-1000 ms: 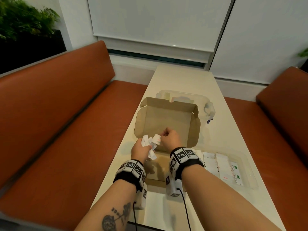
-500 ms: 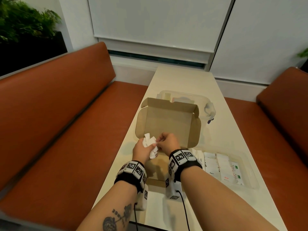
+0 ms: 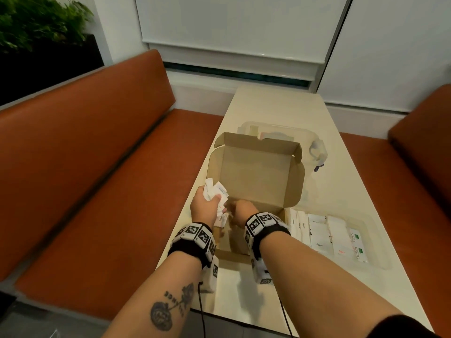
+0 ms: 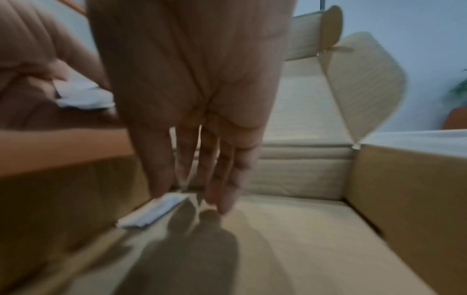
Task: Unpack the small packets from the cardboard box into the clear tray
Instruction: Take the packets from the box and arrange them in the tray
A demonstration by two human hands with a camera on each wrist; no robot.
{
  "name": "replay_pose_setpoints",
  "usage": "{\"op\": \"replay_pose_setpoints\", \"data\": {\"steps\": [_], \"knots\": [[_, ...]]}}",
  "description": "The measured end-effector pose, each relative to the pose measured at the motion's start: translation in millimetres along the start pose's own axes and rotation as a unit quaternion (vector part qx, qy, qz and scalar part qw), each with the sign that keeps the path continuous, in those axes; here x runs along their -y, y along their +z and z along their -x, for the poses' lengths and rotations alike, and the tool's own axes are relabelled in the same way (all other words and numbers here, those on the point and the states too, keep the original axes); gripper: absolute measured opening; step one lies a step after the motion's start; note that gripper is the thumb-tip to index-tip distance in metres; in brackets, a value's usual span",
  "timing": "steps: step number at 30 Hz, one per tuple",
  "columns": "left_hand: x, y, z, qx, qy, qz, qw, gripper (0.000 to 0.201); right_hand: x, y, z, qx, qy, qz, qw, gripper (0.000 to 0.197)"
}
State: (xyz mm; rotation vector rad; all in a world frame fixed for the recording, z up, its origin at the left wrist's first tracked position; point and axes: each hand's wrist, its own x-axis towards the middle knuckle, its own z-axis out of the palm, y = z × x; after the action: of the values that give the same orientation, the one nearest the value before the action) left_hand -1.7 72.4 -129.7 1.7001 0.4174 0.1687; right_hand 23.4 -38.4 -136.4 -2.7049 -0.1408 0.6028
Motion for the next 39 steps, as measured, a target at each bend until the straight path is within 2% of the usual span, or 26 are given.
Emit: {"op": "replay_pose_setpoints", "data": {"steps": [3, 7, 11, 14, 18, 26, 32, 35, 39], "knots": [[-2.1, -0.8, -1.5, -0.005, 0.014, -0.024, 1.0, 0.033, 10.8, 5.2, -4.5, 0.066, -0.018, 0.06, 0.996, 0.037], [-1.6, -4.7, -3.5, -0.006, 0.013, -0.026, 1.0, 0.03, 12.5, 13.0, -12.1, 0.106, -0.006, 0.09, 0.99, 0.052], [1.2, -10.0, -5.6, -0.008, 0.007, -0.024, 1.0, 0.027, 18.4, 14.8, -16.7, 0.099, 0.006, 0.062, 0.993, 0.044], [0.5, -14.2, -6.1, -0.011, 0.002, -0.023, 1.0, 0.028, 20.7, 17.9, -18.0, 0.098, 0.014, 0.049, 0.994, 0.05], [2.7, -16.5, -6.0, -0.001, -0.012, 0.01, 1.0, 0.027, 19.6, 22.2, -17.6, 0.046, -0.002, 0.047, 0.998, 0.046], [6.2, -16.2, -7.4, 0.009, -0.011, -0.005, 1.0, 0.026, 25.4, 19.7, -19.2, 0.091, 0.019, 0.075, 0.993, 0.056], [5.0, -20.9, -7.6, 0.026, -0.04, 0.049, 0.998, 0.024, 24.1, 21.3, -19.5, 0.114, 0.044, 0.087, 0.989, 0.044], [5.4, -21.0, -7.2, 0.027, -0.048, 0.056, 0.997, 0.024, 22.3, 19.9, -17.7, 0.111, 0.022, 0.122, 0.986, 0.032], [7.8, -19.4, -7.1, 0.025, -0.046, 0.056, 0.997, 0.023, 19.5, 11.7, -16.4, 0.094, 0.022, 0.161, 0.982, 0.034]]}}
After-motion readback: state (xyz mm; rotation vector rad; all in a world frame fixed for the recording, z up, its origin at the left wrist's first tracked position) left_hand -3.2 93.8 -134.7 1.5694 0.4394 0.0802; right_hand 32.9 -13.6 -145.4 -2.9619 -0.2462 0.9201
